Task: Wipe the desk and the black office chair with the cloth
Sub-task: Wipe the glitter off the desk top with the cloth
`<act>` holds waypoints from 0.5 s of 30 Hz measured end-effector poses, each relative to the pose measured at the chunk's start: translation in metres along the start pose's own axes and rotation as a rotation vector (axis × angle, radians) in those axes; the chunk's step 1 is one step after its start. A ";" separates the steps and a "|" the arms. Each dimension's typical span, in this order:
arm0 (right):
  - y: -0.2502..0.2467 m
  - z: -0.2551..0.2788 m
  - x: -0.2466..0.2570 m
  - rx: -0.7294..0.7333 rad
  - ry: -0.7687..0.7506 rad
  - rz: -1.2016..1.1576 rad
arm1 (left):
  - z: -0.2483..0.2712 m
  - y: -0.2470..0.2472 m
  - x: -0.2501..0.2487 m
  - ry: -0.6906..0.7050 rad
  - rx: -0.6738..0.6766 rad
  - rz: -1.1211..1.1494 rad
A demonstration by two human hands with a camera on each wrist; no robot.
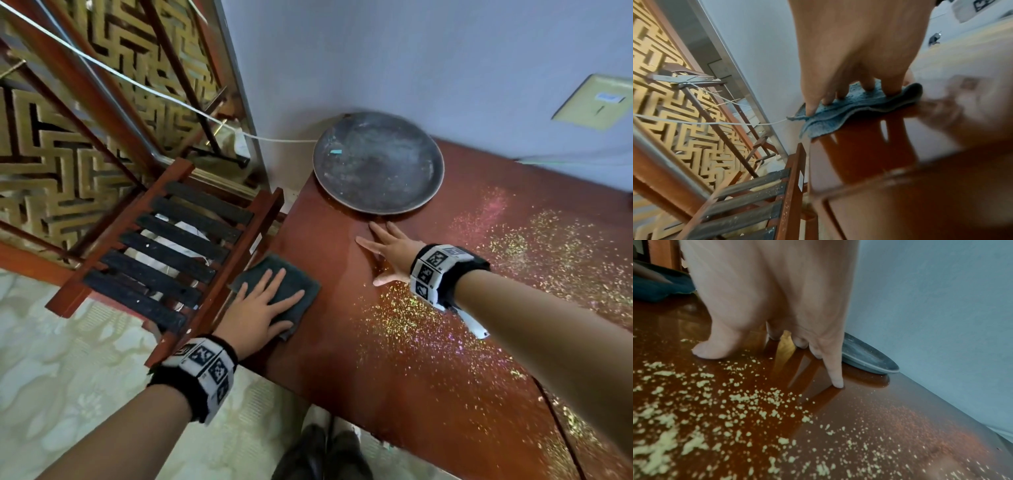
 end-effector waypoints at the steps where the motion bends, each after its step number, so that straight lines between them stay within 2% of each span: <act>1: 0.001 0.001 0.001 0.001 -0.001 -0.001 | 0.007 0.003 -0.001 0.011 -0.064 -0.034; 4: 0.001 0.000 0.000 -0.002 0.003 -0.002 | 0.046 0.042 -0.001 0.010 -0.084 -0.083; 6: 0.001 0.000 -0.001 -0.009 -0.005 -0.019 | 0.064 0.062 -0.001 0.069 -0.086 -0.080; 10: 0.002 -0.001 -0.001 -0.012 -0.012 -0.028 | 0.027 0.027 0.009 0.059 -0.237 -0.117; 13: 0.002 -0.002 -0.001 -0.017 -0.016 -0.029 | 0.002 0.006 0.014 -0.032 -0.249 -0.127; 15: 0.003 -0.001 0.000 -0.016 -0.013 -0.032 | 0.014 0.019 0.009 -0.050 -0.251 -0.133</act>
Point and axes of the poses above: each hand's wrist, its own z-axis away from the middle knuckle, its own y-axis out of the palm, x = y × z, the point moved 5 cm from there along -z, towards the middle knuckle, and after that the axes turned 15 degrees about x, right-handed, at the moved point
